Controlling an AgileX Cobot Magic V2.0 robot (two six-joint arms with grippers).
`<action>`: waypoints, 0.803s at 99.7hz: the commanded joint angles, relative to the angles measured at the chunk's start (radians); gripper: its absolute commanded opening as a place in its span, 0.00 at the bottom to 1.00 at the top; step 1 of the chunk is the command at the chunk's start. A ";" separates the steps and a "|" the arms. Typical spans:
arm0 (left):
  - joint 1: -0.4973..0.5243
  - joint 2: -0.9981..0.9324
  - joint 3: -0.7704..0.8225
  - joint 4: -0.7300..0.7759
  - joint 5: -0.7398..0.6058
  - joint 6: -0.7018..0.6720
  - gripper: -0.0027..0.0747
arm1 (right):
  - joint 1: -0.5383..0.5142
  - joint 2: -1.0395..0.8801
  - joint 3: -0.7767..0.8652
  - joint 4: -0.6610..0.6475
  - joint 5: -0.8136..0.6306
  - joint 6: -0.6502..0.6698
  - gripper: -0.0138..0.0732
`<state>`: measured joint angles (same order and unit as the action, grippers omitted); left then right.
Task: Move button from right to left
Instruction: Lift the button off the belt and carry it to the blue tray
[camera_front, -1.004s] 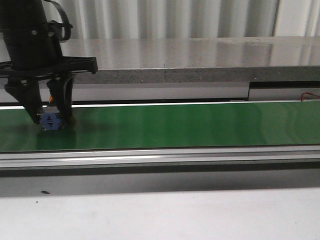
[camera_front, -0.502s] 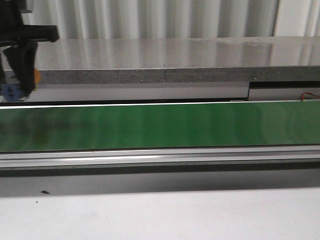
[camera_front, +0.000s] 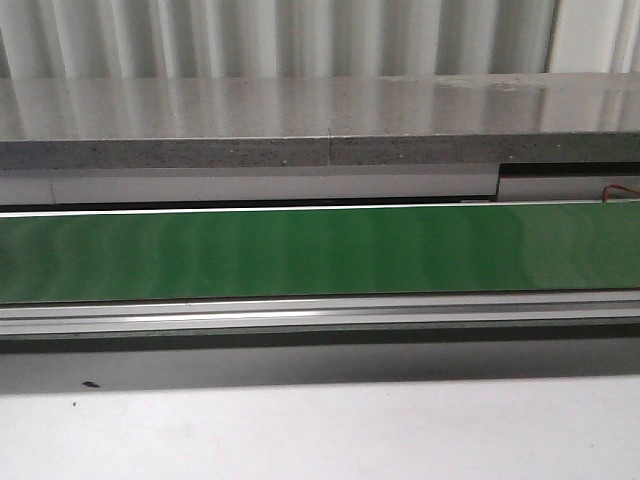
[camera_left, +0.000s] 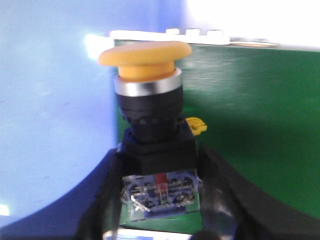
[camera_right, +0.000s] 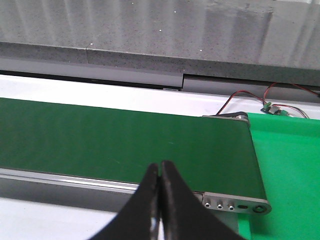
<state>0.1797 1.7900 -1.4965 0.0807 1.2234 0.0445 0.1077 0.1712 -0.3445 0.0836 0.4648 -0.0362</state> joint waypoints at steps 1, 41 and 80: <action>0.061 -0.055 -0.030 0.002 0.027 0.054 0.01 | -0.001 0.006 -0.025 -0.007 -0.081 -0.009 0.08; 0.184 0.063 -0.030 0.051 -0.039 0.221 0.01 | -0.001 0.006 -0.025 -0.007 -0.081 -0.009 0.08; 0.186 0.213 -0.030 0.062 -0.094 0.250 0.01 | -0.001 0.006 -0.025 -0.007 -0.081 -0.009 0.08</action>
<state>0.3633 2.0391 -1.4980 0.1297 1.1398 0.2890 0.1077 0.1712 -0.3445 0.0836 0.4648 -0.0362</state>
